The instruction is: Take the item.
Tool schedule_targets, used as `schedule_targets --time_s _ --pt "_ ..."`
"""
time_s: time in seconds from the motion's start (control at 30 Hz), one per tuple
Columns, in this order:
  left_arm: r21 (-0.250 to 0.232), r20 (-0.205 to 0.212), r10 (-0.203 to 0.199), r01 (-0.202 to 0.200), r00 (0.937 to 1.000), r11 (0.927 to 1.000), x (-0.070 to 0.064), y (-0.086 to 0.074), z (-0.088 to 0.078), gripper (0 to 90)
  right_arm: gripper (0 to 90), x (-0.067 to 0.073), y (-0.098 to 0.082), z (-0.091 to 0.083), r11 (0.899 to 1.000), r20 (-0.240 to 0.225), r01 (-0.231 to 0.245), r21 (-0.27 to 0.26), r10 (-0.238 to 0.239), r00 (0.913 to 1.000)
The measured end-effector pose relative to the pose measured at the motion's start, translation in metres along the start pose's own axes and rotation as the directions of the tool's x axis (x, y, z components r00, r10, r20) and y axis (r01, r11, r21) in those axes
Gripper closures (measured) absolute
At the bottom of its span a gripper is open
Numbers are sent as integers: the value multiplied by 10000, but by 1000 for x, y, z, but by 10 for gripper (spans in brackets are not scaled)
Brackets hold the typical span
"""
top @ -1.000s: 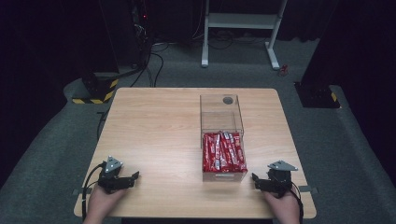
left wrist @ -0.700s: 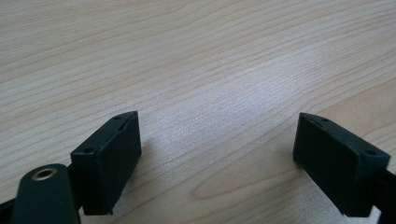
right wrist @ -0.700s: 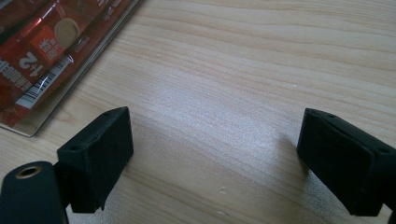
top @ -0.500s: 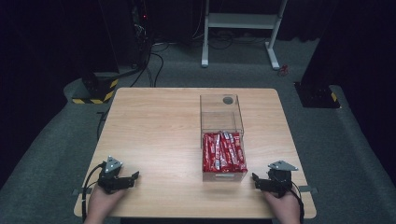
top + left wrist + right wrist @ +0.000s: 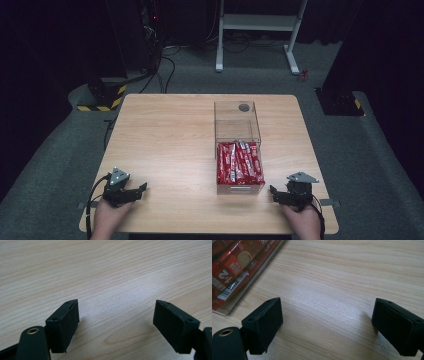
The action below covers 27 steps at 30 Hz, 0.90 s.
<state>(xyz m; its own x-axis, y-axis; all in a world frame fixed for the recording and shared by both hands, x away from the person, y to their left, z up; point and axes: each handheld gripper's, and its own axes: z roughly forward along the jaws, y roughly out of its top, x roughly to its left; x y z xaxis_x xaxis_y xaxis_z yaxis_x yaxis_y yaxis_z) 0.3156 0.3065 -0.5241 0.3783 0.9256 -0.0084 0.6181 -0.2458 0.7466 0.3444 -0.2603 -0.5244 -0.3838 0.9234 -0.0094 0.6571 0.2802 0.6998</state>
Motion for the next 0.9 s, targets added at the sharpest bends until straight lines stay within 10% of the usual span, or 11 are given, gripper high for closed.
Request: schedule_targets --time_s 0.9 --pt "-440 562 205 -180 9982 9989 -19 8 -8 241 101 0 0 0 10000 0 -1 5 1 10000"
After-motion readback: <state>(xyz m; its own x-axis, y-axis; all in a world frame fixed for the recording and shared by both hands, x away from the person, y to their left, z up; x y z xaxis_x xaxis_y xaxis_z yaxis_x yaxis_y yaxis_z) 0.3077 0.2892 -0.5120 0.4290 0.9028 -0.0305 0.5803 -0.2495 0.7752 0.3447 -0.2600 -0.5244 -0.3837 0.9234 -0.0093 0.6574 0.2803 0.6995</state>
